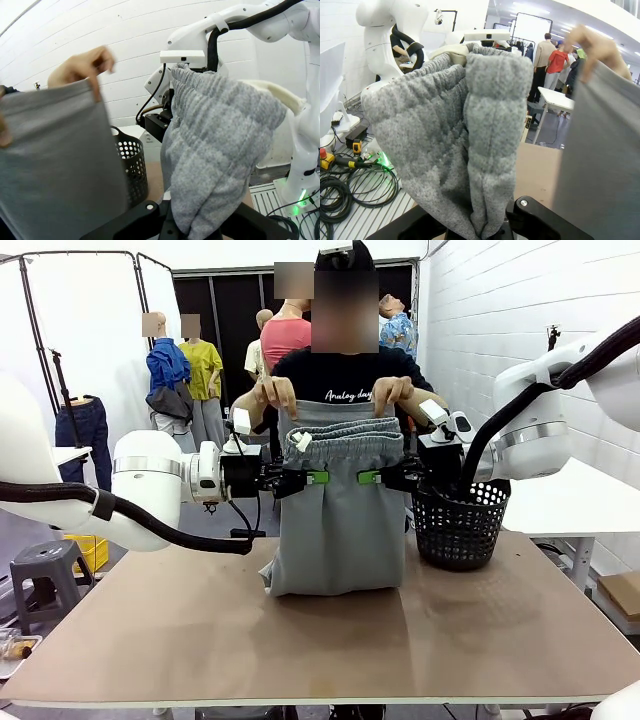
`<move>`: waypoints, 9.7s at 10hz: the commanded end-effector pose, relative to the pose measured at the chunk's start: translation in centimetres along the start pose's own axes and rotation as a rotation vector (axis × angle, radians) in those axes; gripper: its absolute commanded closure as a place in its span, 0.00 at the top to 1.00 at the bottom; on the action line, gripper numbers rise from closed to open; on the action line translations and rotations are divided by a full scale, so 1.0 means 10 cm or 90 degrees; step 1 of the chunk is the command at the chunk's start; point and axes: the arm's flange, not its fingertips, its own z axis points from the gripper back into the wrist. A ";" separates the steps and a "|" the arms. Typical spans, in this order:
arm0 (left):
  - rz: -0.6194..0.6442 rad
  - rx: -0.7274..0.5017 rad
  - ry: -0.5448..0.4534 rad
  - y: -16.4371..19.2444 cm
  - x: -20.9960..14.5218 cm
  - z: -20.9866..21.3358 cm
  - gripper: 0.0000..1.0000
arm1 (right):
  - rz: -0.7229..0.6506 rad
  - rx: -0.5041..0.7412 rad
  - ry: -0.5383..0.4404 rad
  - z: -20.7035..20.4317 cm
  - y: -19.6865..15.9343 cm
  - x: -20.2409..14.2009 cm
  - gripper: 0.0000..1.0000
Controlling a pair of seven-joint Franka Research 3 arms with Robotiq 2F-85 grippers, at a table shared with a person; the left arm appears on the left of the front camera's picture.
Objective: Fold the training pants.
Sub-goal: Release the ends of the Training pants and then grab the overlapped ends.
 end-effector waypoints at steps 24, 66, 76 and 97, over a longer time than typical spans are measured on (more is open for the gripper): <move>-0.006 0.003 0.002 -0.01 0.04 0.00 0.00 | 0.007 0.004 -0.014 0.01 0.02 0.00 0.00; 0.018 -0.012 -0.025 -0.27 -0.06 0.09 1.00 | -0.052 0.006 0.000 0.11 -0.12 -0.07 1.00; 0.011 0.174 0.039 -0.28 -0.13 0.31 1.00 | -0.046 -0.144 0.045 0.41 0.05 -0.25 1.00; 0.016 0.120 0.064 -0.12 -0.08 0.26 1.00 | -0.126 -0.013 -0.018 0.42 0.14 -0.39 1.00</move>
